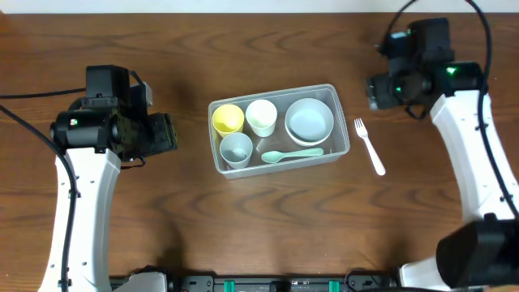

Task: Pack container
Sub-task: 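Move the right gripper back to the white fork and grasp it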

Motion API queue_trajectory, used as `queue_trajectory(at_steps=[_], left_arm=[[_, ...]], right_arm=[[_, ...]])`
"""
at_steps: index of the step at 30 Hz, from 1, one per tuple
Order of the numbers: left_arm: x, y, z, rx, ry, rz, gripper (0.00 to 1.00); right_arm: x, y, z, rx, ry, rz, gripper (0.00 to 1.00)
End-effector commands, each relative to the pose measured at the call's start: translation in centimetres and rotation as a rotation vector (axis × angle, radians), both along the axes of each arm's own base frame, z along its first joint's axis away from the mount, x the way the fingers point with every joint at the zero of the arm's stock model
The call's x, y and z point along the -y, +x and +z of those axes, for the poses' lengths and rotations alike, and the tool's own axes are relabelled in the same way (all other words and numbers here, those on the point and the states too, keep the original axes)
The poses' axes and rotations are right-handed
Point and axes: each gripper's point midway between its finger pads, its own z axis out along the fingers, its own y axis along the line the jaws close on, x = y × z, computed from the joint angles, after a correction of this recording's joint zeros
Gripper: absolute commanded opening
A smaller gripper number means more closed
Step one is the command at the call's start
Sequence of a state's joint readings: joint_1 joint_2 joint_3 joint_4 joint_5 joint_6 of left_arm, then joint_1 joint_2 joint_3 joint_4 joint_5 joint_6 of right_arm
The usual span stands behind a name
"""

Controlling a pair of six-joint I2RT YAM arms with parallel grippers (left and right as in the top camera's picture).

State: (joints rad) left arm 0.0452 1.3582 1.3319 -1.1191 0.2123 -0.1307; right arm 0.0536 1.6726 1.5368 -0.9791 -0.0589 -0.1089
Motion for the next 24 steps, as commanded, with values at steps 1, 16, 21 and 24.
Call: queue_trajectory(at_steps=[1,16,21,24], left_arm=[[0.1,-0.1,0.0,0.001,-0.009,-0.005,0.63],[0.1,-0.1,0.0,0.001,-0.009,-0.005,0.64],[0.1,-0.1,0.0,0.001,-0.009,-0.005,0.63],[0.1,-0.1,0.0,0.001,-0.009,-0.005,0.63]], right_arm=[[0.8,-0.8,-4.0,-0.147,0.025,-0.050,0.71],[0.6,-3.5,-15.1,-0.506,-0.007,0.004,0.65],[0.8,-4.1,-16.7,-0.531,-0.017,0.005,0.65],[1.0,-4.6,-17.5,-0.538,-0.031,0.002,0.65]])
